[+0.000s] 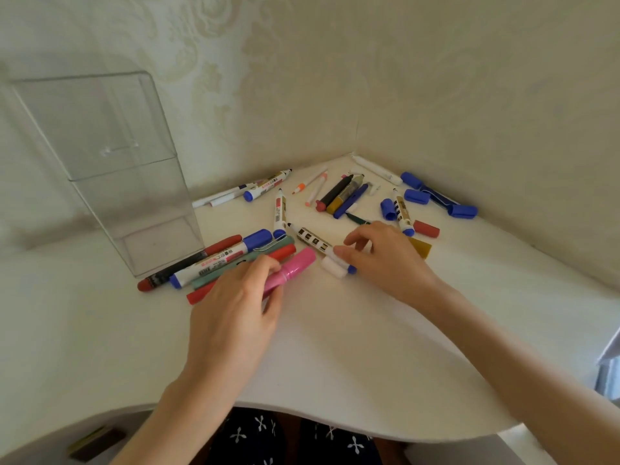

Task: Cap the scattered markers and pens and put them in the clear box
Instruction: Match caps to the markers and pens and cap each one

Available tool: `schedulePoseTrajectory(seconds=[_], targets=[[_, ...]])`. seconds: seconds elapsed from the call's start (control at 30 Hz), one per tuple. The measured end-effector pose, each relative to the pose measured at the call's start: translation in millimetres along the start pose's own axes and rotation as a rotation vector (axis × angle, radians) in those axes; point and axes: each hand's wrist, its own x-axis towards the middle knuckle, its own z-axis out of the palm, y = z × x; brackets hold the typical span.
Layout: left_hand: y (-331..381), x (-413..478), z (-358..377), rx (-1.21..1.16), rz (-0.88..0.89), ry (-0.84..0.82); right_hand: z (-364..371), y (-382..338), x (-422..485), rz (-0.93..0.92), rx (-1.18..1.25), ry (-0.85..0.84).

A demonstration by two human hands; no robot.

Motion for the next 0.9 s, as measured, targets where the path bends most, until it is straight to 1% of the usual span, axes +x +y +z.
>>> schedulePoseTrajectory(seconds=[0.07, 0.17, 0.23, 0.3, 0.37, 0.4, 0.43, 0.47, 0.5, 0.57, 0.63, 0.7, 0.73, 0.77, 0.83, 0.87, 0.9], targets=[[-1.1, 0.2, 1.2, 0.040, -0.044, -0.001, -1.0, -4.8, 0.7, 0.022, 0.018, -0.028], [-3.8, 1.5, 5.3, 0.124, -0.031, 0.013, 2.4, -8.7, 0.1, 0.074, 0.027, -0.053], [-5.8, 5.4, 7.9, 0.194, -0.034, 0.025, 3.8, -8.8, 0.3, 0.095, 0.034, -0.004], [-5.2, 11.7, 8.6, 0.180, -0.024, 0.081, 2.0, -6.8, -1.1, 0.102, 0.134, 0.089], [3.1, 22.6, 6.6, -0.014, 0.042, 0.157, -1.3, -5.8, -5.1, 0.068, 0.306, 0.196], [10.9, 30.1, 4.1, -0.164, 0.048, 0.182, -2.8, -6.8, -7.5, 0.041, 0.396, 0.238], [20.1, 38.8, 1.5, -0.336, 0.009, 0.186, -3.9, -8.6, -10.0, 0.010, 0.480, 0.267], [28.6, 48.2, 2.2, -0.504, -0.063, 0.152, -4.1, -11.0, -12.3, -0.023, 0.547, 0.285], [35.4, 57.8, 5.5, -0.637, -0.142, 0.084, -3.4, -13.3, -14.4, -0.056, 0.589, 0.294], [45.5, 74.7, 15.3, -0.790, -0.223, -0.034, -0.5, -16.8, -17.7, -0.118, 0.599, 0.289], [49.6, 85.7, 23.5, -0.953, -0.263, -0.054, 1.0, -16.9, -18.4, -0.146, 0.538, 0.242], [46.4, 91.2, 27.5, -1.070, -0.300, -0.047, -4.0, -10.7, -11.8, -0.125, 0.466, 0.203], [43.1, 92.3, 27.8, -1.088, -0.307, -0.043, -8.5, -4.2, -3.6, -0.098, 0.432, 0.229], [39.8, 93.0, 27.5, -1.086, -0.306, -0.038, -14.2, 4.8, 8.1, -0.062, 0.365, 0.290], [34.1, 94.1, 27.5, -1.009, -0.278, -0.030, -25.1, 25.8, 37.9, 0.012, 0.093, 0.400], [33.0, 94.1, 26.9, -0.963, -0.266, -0.032, -29.3, 34.4, 51.6, 0.045, -0.058, 0.389], [32.0, 94.2, 26.4, -0.932, -0.258, -0.036, -31.9, 41.2, 63.9, 0.080, -0.194, 0.328]])
